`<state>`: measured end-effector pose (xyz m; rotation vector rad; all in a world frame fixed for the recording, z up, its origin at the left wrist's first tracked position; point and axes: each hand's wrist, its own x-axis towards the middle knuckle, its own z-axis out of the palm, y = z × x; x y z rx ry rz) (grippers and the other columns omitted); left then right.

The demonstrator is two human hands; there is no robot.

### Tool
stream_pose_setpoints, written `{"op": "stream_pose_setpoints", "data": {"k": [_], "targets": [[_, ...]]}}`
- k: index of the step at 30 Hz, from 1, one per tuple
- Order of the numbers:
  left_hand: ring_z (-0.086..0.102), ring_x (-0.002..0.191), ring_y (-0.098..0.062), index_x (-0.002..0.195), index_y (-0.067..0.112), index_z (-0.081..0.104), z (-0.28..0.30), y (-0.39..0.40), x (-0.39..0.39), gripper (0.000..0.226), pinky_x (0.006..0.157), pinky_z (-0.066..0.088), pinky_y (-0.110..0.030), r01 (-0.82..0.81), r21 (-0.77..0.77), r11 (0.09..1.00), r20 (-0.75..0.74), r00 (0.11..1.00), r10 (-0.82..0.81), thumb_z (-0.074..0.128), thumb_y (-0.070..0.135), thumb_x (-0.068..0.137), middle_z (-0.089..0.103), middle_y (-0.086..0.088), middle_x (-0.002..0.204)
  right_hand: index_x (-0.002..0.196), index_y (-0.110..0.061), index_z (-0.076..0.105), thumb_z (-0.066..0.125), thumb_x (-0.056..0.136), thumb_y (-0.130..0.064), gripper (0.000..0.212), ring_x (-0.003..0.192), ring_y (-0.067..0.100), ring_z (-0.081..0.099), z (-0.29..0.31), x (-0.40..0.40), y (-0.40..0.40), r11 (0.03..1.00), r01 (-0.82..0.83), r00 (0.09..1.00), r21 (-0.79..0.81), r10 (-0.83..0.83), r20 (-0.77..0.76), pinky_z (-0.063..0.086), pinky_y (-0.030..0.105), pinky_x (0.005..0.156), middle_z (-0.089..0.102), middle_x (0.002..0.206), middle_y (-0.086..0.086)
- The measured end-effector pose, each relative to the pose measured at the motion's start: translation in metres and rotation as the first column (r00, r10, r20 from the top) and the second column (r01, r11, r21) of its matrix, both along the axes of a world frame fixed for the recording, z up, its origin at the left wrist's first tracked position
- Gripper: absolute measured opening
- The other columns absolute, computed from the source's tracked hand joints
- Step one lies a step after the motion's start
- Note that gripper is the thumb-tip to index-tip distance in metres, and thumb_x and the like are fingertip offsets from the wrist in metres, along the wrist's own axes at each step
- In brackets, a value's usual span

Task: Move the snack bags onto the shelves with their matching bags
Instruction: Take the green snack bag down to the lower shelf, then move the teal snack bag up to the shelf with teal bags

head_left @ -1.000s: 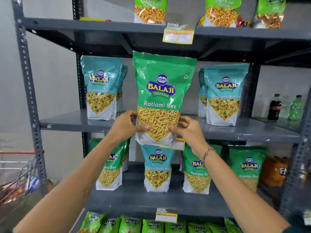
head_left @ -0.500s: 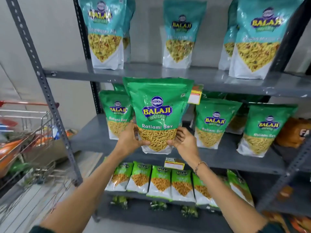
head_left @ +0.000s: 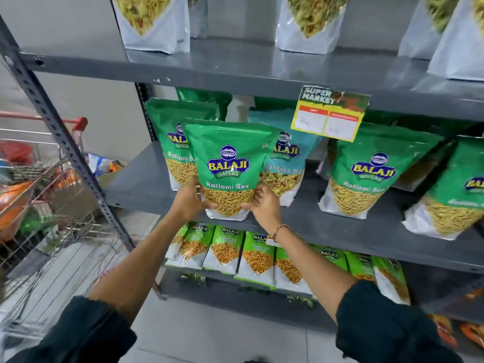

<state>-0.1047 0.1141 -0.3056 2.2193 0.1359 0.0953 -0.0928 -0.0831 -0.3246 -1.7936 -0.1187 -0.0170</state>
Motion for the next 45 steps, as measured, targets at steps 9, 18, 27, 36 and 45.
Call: {"op": "stream_pose_setpoints", "data": {"k": [9,18,27,36,45], "targets": [[0.058,0.106,-0.034,0.121,0.005,0.040,-0.014,0.019,0.027,0.074,0.088,0.048,-0.043,-0.033,-0.050,0.998,-0.009,0.999,0.033,0.084,0.015,0.062,0.059,-0.015,0.120,0.103,-0.003,0.046,0.074,0.069,0.003,0.044,0.100,0.017,0.061,-0.018,0.039,0.021,0.998,-0.034,0.999,-0.052,0.034,0.006,0.048,0.019,0.085,0.064,0.115,0.017],[0.048,0.116,-0.027,0.128,0.003,0.038,-0.035,0.001,0.008,0.066,0.097,0.038,-0.033,-0.180,-0.072,0.981,0.115,0.976,0.187,0.075,0.014,0.075,0.049,-0.015,0.129,0.118,-0.004,0.042,0.070,0.075,-0.003,0.051,0.106,0.012,0.053,-0.023,0.043,0.018,0.988,-0.100,0.995,-0.120,0.098,-0.026,0.043,0.026,0.100,0.058,0.121,0.011],[0.055,0.087,-0.019,0.099,0.008,0.060,-0.049,-0.081,-0.017,0.018,0.076,0.045,-0.030,0.199,0.039,0.979,0.251,0.947,-0.202,0.056,0.023,0.090,0.059,-0.004,0.095,0.085,-0.007,0.066,0.066,0.078,-0.007,0.006,0.068,0.000,0.061,-0.028,0.026,-0.069,0.918,0.375,0.919,-0.126,-0.351,0.179,0.049,0.010,0.068,0.072,0.085,0.013],[0.001,0.148,-0.024,0.145,0.006,-0.014,-0.022,-0.159,0.059,0.097,0.121,0.006,-0.039,0.113,-0.180,0.977,0.036,0.993,-0.108,0.062,0.007,0.085,-0.003,-0.011,0.159,0.129,0.000,0.038,0.076,0.073,-0.024,0.072,0.117,0.029,0.052,-0.025,0.063,-0.118,0.942,0.246,0.962,-0.226,-0.266,-0.062,0.046,0.040,0.099,0.055,0.127,0.017],[0.055,0.108,-0.039,0.144,0.008,0.009,-0.043,-0.143,0.087,0.062,0.086,0.041,-0.036,0.062,-0.030,0.998,-0.171,0.983,-0.066,0.045,0.014,0.094,0.053,-0.028,0.123,0.104,-0.030,0.053,0.082,0.053,-0.040,0.059,0.110,0.022,0.059,-0.050,0.098,-0.125,0.988,0.095,0.985,-0.122,-0.111,-0.130,0.046,0.052,0.099,0.064,0.120,0.008]]}}
